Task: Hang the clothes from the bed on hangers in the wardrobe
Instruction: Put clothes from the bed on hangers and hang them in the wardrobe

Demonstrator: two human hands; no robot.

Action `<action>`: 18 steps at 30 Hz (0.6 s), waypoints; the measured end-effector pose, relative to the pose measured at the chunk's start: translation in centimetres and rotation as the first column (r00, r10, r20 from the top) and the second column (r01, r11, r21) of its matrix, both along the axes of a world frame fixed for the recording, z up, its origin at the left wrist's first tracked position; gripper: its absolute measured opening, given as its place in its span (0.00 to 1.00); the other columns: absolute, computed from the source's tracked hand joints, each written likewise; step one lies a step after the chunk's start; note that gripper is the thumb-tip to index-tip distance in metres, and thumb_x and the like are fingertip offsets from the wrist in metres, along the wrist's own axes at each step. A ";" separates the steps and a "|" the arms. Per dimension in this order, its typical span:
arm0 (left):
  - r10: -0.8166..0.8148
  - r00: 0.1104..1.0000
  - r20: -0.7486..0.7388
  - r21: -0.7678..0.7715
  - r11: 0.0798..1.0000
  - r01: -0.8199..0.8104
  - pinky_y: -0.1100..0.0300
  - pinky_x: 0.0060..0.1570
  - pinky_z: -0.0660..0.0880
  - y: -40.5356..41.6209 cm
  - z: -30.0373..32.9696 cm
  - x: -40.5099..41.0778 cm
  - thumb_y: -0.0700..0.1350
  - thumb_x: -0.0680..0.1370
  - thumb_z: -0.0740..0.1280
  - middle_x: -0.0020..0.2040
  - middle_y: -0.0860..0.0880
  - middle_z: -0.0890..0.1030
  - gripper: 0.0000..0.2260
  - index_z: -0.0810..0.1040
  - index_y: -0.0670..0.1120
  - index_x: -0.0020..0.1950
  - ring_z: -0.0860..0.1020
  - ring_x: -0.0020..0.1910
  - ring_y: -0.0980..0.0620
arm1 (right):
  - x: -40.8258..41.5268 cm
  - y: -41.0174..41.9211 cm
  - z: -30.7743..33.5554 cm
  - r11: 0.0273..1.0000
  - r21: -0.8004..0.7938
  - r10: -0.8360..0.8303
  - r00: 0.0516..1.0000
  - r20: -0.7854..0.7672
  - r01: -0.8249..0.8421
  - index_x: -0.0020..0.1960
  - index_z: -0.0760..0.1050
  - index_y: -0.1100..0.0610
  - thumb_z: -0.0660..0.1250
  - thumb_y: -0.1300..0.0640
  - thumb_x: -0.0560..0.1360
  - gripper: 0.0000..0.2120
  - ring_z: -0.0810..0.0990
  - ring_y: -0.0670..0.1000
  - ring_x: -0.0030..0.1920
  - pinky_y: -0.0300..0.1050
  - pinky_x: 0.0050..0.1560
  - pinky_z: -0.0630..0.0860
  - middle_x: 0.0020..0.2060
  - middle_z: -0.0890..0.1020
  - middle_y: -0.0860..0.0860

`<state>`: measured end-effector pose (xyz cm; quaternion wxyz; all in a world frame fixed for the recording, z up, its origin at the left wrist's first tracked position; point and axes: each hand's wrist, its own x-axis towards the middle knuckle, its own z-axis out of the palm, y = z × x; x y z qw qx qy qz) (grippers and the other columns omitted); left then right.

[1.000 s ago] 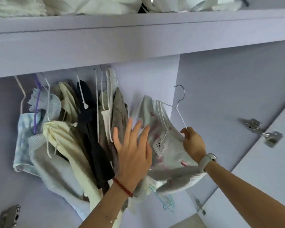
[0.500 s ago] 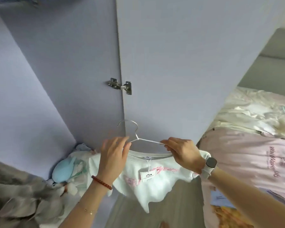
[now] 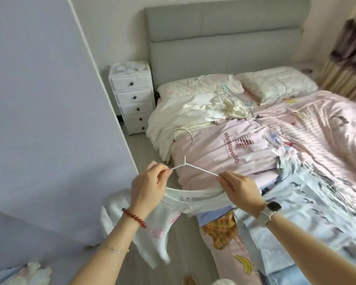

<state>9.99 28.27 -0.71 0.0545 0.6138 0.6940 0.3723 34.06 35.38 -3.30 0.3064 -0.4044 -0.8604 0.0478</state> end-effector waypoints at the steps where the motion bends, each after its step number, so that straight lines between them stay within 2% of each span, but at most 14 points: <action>1: -0.025 0.999 0.027 -0.026 0.999 0.025 0.59 0.31 0.69 1.7 0.0 1.0 0.48 0.76 0.66 0.37 0.56 0.74 0.07 0.78 0.47 0.40 0.76 0.32 0.51 | 1.4 0.1 0.0 0.999 0.008 -0.043 0.999 -0.022 0.043 0.41 0.77 0.56 0.52 0.47 0.79 0.20 0.77 0.50 0.25 0.37 0.22 0.70 0.29 0.79 0.48; 4: -0.128 0.991 0.041 -0.031 0.991 0.130 0.59 0.34 0.72 7.1 -0.4 4.2 0.47 0.74 0.68 0.37 0.52 0.77 0.07 0.80 0.45 0.39 0.77 0.32 0.50 | 5.0 1.3 0.2 0.973 0.041 -0.225 0.974 -0.023 0.225 0.40 0.78 0.56 0.55 0.50 0.76 0.16 0.76 0.50 0.22 0.36 0.19 0.68 0.25 0.79 0.48; 6: -0.174 0.984 0.023 -0.017 0.984 0.175 0.58 0.36 0.74 10.6 -0.8 6.6 0.45 0.72 0.69 0.36 0.49 0.78 0.05 0.81 0.45 0.37 0.78 0.31 0.49 | 7.0 2.4 0.4 0.951 0.015 -0.308 0.951 -0.001 0.308 0.43 0.79 0.56 0.55 0.49 0.76 0.16 0.76 0.49 0.20 0.37 0.18 0.69 0.23 0.79 0.48; 8: -0.192 0.981 0.015 -0.006 0.981 0.192 0.52 0.42 0.75 13.7 -1.0 8.7 0.42 0.72 0.70 0.38 0.47 0.79 0.03 0.81 0.44 0.38 0.78 0.34 0.45 | 8.4 3.3 0.2 0.930 -0.020 -0.367 0.930 0.003 0.367 0.46 0.78 0.56 0.53 0.48 0.76 0.18 0.77 0.50 0.21 0.42 0.18 0.72 0.24 0.80 0.50; 11: -0.170 0.985 0.001 0.006 0.985 0.170 0.46 0.50 0.70 17.1 -1.2 10.9 0.43 0.74 0.69 0.43 0.45 0.80 0.04 0.81 0.43 0.42 0.78 0.44 0.42 | 8.7 4.7 0.5 0.885 -0.066 -0.463 0.885 -0.037 0.460 0.47 0.78 0.55 0.54 0.48 0.77 0.17 0.79 0.51 0.23 0.46 0.20 0.74 0.28 0.82 0.51; 15: -0.111 0.993 0.050 0.154 0.983 0.102 0.43 0.54 0.70 20.6 -1.2 10.0 0.50 0.74 0.62 0.42 0.48 0.80 0.10 0.81 0.46 0.43 0.78 0.46 0.43 | 5.6 7.5 1.0 0.858 -0.048 -0.513 0.851 -0.113 0.511 0.44 0.78 0.56 0.56 0.50 0.75 0.15 0.75 0.49 0.19 0.39 0.19 0.69 0.22 0.78 0.48; 18: -0.085 0.995 0.050 0.246 0.967 0.070 0.37 0.53 0.71 23.9 -1.7 7.3 0.47 0.76 0.57 0.47 0.46 0.82 0.14 0.81 0.44 0.49 0.79 0.50 0.43 | 2.6 11.2 0.9 0.849 -0.155 -0.526 0.837 -0.151 0.505 0.46 0.79 0.56 0.60 0.52 0.76 0.11 0.77 0.53 0.22 0.42 0.24 0.71 0.25 0.80 0.51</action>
